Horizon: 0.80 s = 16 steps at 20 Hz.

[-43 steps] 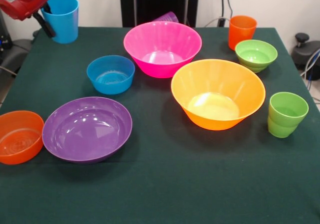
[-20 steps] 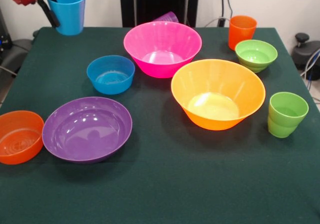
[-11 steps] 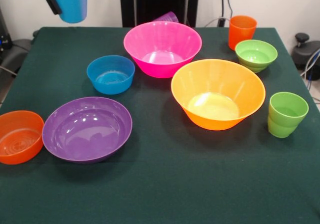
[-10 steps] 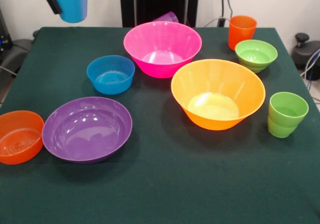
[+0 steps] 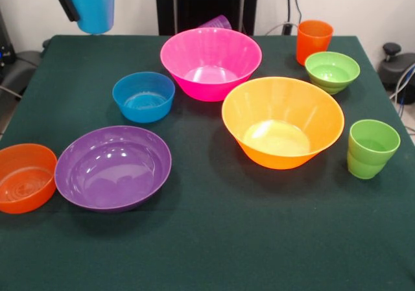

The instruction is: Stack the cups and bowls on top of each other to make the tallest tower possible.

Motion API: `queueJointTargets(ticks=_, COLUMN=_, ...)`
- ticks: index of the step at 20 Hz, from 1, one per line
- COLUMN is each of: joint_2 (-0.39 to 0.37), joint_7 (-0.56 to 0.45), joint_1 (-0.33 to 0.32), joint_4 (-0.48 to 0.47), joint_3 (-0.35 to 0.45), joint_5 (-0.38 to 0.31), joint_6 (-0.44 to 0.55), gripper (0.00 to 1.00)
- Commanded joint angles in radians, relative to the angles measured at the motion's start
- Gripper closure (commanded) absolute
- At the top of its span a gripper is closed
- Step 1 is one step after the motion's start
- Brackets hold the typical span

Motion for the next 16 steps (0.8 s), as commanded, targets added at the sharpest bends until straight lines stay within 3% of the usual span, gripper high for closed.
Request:
queueJointTargets(ticks=1, joint_2=-0.014, joint_7=0.356, joint_1=0.047, joint_4=0.108, joint_3=-0.079, joint_5=-0.053, joint_6=-0.096, gripper=1.0)
queueJointTargets(ticks=16, joint_2=0.027, joint_7=0.564, joint_1=0.132, joint_4=0.232, joint_3=-0.171, joint_5=-0.117, joint_6=-0.293, gripper=1.0)
